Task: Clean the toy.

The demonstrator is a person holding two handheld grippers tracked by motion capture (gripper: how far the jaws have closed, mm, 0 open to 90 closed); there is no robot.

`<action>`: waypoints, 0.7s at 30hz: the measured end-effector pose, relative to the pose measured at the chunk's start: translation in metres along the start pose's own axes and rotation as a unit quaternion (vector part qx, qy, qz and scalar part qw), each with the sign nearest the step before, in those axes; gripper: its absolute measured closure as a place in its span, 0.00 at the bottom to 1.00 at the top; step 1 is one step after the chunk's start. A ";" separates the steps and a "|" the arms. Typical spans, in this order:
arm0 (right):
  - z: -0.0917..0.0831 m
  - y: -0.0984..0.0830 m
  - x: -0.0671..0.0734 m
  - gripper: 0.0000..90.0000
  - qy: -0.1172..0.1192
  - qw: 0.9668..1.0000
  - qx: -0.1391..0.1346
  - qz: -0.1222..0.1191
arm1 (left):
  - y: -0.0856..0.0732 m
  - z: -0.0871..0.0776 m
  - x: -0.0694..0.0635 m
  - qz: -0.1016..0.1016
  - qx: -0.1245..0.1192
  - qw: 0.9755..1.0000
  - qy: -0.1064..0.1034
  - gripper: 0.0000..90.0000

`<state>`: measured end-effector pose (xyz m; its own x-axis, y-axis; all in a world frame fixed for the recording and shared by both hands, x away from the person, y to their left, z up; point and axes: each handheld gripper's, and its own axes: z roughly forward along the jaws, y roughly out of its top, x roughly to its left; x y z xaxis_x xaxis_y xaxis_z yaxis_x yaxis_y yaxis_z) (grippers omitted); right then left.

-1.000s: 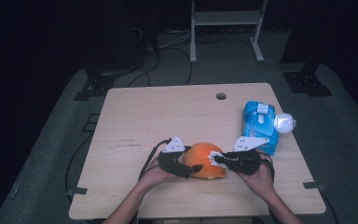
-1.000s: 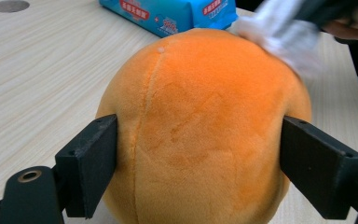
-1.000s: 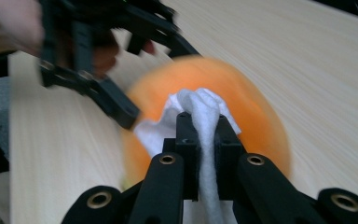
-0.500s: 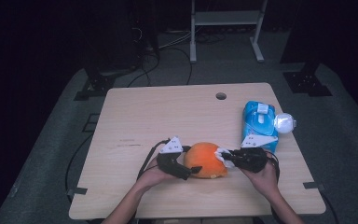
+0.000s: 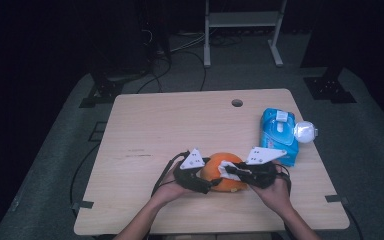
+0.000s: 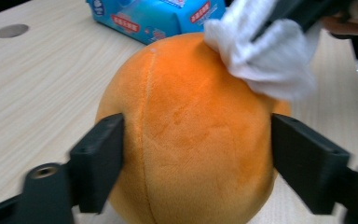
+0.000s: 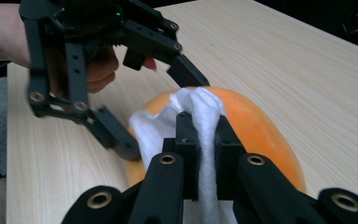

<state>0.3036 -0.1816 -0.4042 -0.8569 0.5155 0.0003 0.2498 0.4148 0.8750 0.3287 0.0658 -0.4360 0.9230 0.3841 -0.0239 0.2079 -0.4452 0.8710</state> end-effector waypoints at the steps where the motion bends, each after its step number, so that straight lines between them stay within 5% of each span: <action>1: -0.003 -0.003 -0.004 0.93 0.000 1.000 0.000 0.012 | -0.001 0.000 0.004 -0.012 0.000 1.000 -0.001 0.11; 8: -0.003 -0.003 -0.005 0.93 -0.014 1.000 0.000 0.007 | 0.001 -0.001 0.002 -0.009 -0.005 1.000 0.006 0.30; 13: 0.002 0.009 0.013 0.93 -0.012 0.999 0.003 -0.034 | 0.011 0.002 -0.012 0.029 0.000 0.999 0.013 0.32; 16: -0.001 0.010 0.010 0.93 -0.021 0.999 0.002 -0.031 | 0.009 0.001 -0.011 0.028 -0.005 1.000 0.006 0.32; 18: -0.006 0.007 0.000 0.93 -0.034 0.999 0.000 -0.019 | 0.007 0.001 -0.009 0.025 -0.006 1.000 -0.001 0.30; 20: -0.010 -0.002 -0.013 0.93 -0.042 0.999 0.003 0.009 | 0.006 0.001 -0.005 0.013 -0.005 1.000 -0.005 0.16; 21: -0.011 -0.005 -0.016 0.93 -0.041 0.999 0.004 0.017 | 0.005 0.003 0.000 -0.011 -0.002 1.000 -0.001 0.10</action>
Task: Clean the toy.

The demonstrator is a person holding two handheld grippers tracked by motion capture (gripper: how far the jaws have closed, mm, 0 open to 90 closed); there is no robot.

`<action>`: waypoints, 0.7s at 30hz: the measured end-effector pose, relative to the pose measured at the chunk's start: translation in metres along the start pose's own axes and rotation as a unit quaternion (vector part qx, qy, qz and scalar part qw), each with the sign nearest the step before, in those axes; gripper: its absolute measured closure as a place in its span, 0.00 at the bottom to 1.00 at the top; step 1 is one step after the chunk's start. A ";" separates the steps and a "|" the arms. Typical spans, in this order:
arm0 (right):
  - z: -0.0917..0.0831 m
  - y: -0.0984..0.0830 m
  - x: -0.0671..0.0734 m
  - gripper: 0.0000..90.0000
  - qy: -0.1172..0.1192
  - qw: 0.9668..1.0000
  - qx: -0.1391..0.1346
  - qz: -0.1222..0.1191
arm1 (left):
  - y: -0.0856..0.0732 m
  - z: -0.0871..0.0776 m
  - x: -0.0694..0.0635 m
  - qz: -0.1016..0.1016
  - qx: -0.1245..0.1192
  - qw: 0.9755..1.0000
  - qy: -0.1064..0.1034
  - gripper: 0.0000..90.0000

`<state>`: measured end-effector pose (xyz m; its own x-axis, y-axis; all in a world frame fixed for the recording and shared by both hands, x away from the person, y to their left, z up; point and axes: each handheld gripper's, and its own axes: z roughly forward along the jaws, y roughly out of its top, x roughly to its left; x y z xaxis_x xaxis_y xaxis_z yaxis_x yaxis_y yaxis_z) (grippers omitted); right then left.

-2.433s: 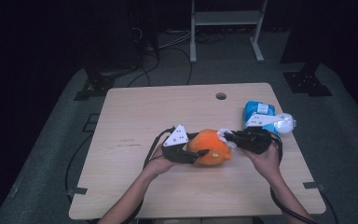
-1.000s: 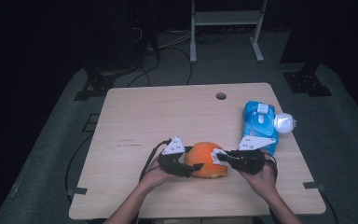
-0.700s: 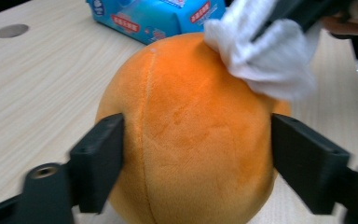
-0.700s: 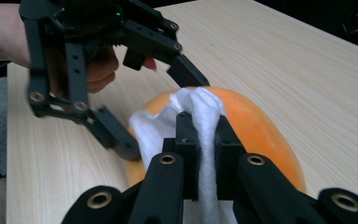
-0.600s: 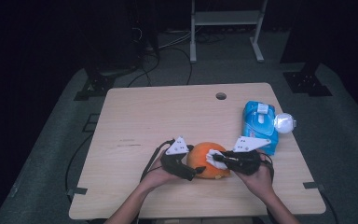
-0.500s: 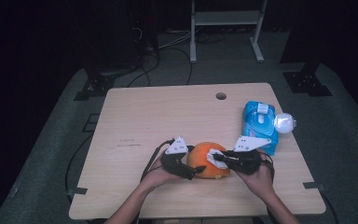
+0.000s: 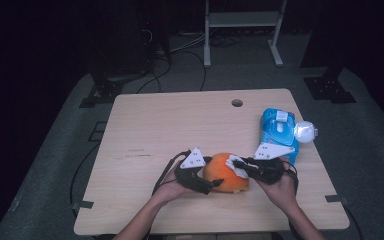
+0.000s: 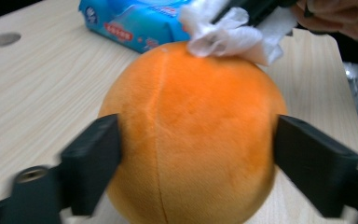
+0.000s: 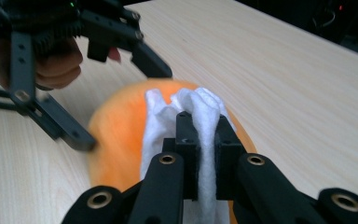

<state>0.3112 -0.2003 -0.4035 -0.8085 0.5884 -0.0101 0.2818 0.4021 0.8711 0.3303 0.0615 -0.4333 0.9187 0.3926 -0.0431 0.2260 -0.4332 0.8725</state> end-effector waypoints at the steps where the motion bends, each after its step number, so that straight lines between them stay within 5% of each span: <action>1: 0.000 -0.002 -0.002 0.93 0.005 1.000 0.000 0.008 | -0.001 0.001 0.003 -0.015 0.003 1.000 -0.003 0.08; 5: 0.000 -0.003 -0.004 0.93 0.006 1.000 0.000 0.007 | -0.005 0.005 0.006 -0.034 0.005 0.999 -0.015 0.09; 7: 0.001 -0.002 -0.002 0.93 0.005 1.000 0.003 0.005 | -0.006 0.003 0.006 -0.026 0.003 1.000 -0.014 0.23; 11: 0.001 0.003 0.008 0.93 -0.001 1.000 0.003 -0.018 | 0.000 0.001 -0.001 -0.007 0.003 1.000 -0.003 0.29; 16: 0.010 0.016 0.036 0.93 0.038 0.997 -0.007 -0.062 | 0.010 0.004 -0.017 0.051 0.011 0.999 0.009 0.31; 19: 0.009 0.018 0.035 0.93 0.028 0.998 -0.004 -0.061 | 0.009 0.003 -0.017 0.052 0.005 0.999 0.005 0.29; 21: 0.006 0.016 0.026 0.93 0.022 0.999 -0.007 -0.044 | 0.008 0.004 -0.014 0.042 0.001 0.999 -0.003 0.20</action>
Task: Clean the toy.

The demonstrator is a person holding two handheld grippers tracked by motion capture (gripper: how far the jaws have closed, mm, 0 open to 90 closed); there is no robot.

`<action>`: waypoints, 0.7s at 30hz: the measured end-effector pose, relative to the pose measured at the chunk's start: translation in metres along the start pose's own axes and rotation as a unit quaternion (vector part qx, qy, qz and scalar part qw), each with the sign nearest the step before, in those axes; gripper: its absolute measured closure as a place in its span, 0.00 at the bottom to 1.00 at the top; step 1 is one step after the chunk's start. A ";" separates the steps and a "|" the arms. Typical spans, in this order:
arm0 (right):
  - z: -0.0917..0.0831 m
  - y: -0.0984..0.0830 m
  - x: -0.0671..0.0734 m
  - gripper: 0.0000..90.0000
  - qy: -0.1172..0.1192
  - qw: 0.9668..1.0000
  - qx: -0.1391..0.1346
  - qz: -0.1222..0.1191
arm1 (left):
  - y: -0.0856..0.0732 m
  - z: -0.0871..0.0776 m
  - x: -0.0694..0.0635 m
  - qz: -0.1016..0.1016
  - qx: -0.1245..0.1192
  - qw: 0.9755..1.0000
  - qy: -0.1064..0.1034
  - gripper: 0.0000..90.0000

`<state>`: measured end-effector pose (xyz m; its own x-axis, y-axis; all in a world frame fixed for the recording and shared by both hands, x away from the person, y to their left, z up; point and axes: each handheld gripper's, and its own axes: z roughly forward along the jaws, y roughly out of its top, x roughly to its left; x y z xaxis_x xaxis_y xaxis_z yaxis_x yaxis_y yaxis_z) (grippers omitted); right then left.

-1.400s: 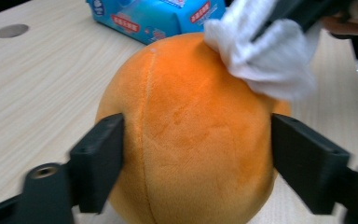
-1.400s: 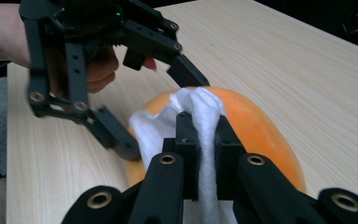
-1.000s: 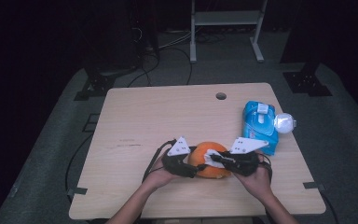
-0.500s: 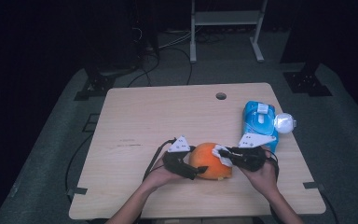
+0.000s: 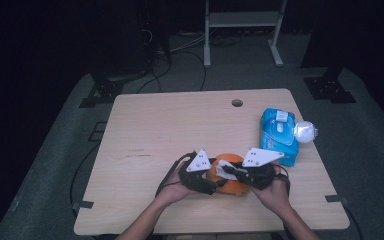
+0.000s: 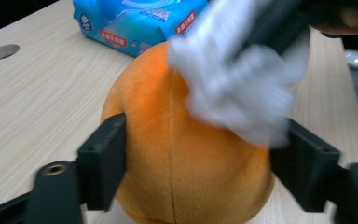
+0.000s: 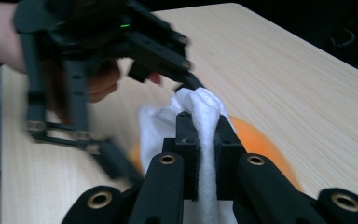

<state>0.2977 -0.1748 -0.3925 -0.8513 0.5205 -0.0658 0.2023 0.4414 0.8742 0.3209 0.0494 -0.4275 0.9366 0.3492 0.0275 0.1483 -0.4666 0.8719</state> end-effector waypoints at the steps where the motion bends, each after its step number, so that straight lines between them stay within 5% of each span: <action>1: -0.003 -0.005 -0.008 0.93 -0.002 1.000 -0.002 0.015 | -0.002 0.000 0.005 -0.022 -0.006 1.000 -0.006 0.11; 4: -0.005 -0.008 -0.014 0.93 0.000 1.000 -0.010 0.030 | -0.005 0.001 0.009 -0.037 -0.003 0.999 -0.006 0.08; 7: -0.008 -0.010 -0.020 0.93 -0.004 0.999 -0.012 0.041 | -0.010 0.004 0.011 -0.043 -0.004 0.999 -0.016 0.21; 11: -0.008 -0.005 -0.011 0.93 -0.017 1.000 -0.006 0.018 | -0.006 0.003 0.009 -0.039 -0.006 0.999 -0.009 0.31; 14: -0.005 -0.001 -0.002 0.93 -0.006 1.000 -0.005 0.010 | -0.001 0.003 0.003 -0.020 -0.004 1.000 -0.003 0.32; 15: 0.004 0.001 0.009 0.93 0.014 1.000 -0.004 0.006 | 0.002 0.004 -0.003 0.005 0.005 1.000 0.004 0.32; 18: 0.012 0.003 0.019 0.93 0.009 1.000 0.006 -0.009 | 0.001 0.003 -0.005 0.016 0.008 1.000 0.008 0.34; 21: 0.005 0.005 0.010 0.93 -0.012 1.000 -0.003 0.003 | -0.004 0.002 -0.006 0.021 0.009 1.000 0.006 0.35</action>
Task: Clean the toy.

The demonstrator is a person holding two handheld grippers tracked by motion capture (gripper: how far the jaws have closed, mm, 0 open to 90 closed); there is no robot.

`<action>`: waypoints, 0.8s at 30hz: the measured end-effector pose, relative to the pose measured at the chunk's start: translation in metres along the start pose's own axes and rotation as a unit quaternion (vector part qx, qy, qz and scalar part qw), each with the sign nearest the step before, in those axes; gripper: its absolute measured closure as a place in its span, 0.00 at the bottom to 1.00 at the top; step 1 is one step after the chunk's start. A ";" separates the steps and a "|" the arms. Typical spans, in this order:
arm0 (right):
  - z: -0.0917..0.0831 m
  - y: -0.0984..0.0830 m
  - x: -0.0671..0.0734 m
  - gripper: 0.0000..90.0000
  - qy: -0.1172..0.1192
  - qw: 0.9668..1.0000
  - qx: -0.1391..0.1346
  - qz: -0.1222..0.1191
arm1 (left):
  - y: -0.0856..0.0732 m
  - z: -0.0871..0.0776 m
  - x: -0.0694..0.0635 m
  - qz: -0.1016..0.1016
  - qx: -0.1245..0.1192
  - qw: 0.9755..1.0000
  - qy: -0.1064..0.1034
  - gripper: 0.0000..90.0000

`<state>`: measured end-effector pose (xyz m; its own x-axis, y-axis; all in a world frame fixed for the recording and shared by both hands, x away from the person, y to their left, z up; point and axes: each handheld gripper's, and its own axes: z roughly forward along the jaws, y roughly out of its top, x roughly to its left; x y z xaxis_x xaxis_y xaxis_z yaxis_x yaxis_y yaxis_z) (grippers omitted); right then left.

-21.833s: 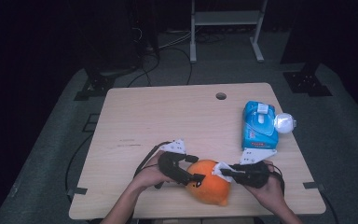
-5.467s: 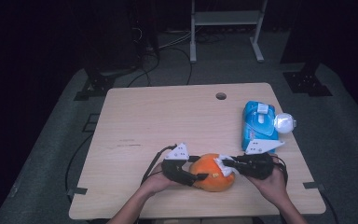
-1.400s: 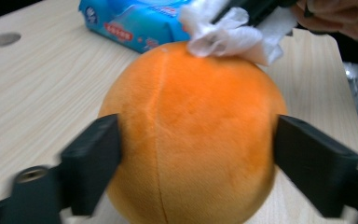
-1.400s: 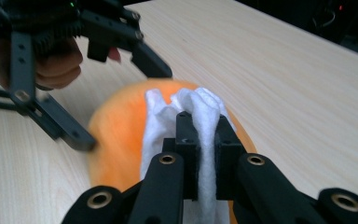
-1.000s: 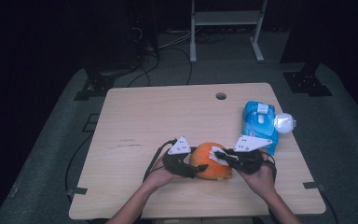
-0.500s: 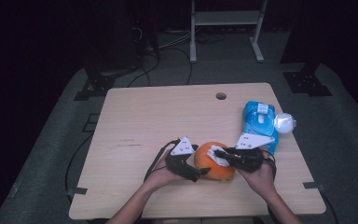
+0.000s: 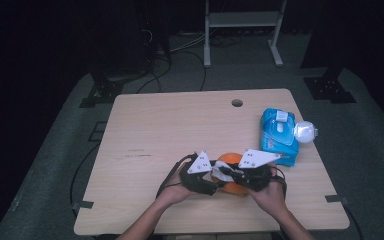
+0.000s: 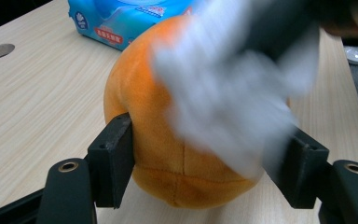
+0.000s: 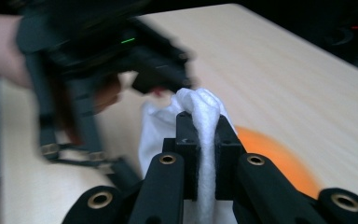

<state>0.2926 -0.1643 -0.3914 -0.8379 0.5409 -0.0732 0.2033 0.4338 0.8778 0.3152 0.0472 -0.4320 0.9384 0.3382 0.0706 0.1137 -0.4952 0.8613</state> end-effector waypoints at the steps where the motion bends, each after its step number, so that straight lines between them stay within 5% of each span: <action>1: -0.004 -0.001 -0.006 0.93 -0.009 1.000 -0.001 0.008 | -0.001 0.000 0.000 0.002 0.001 1.000 -0.001 0.35; 5: -0.012 -0.008 -0.020 0.93 -0.030 0.999 0.001 0.025 | -0.008 -0.001 0.005 -0.007 0.008 1.000 -0.008 0.34; 6: -0.015 -0.016 -0.029 0.93 -0.031 0.998 0.005 0.047 | -0.012 -0.002 0.007 -0.016 0.011 1.000 -0.014 0.33; 8: -0.015 -0.019 -0.031 0.93 -0.028 0.998 0.006 0.051 | -0.013 -0.002 0.008 -0.018 0.014 1.000 -0.019 0.30; 10: -0.012 -0.021 -0.027 0.93 -0.024 0.999 0.010 0.045 | -0.012 0.000 0.010 -0.041 0.010 0.999 -0.025 0.12; 13: -0.009 -0.018 -0.021 0.93 -0.025 0.999 0.014 0.035 | -0.011 0.001 0.010 -0.046 0.005 0.999 -0.025 0.20; 17: -0.005 -0.011 -0.007 0.93 -0.026 1.000 0.013 0.009 | -0.008 -0.001 0.004 -0.011 0.002 1.000 -0.016 0.31; 19: 0.005 -0.002 0.010 0.93 -0.001 1.000 0.011 -0.016 | -0.004 -0.001 -0.001 0.007 0.007 1.000 -0.013 0.31; 24: 0.014 0.000 0.020 0.93 0.010 0.999 0.022 -0.032 | -0.007 -0.001 0.001 0.005 0.009 1.000 -0.018 0.32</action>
<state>0.2833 -0.1435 -0.3991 -0.8594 0.4970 -0.1198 0.1701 0.4990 0.8497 0.3147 0.0521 -0.4377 0.9509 0.3036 0.0602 0.1100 -0.5131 0.8513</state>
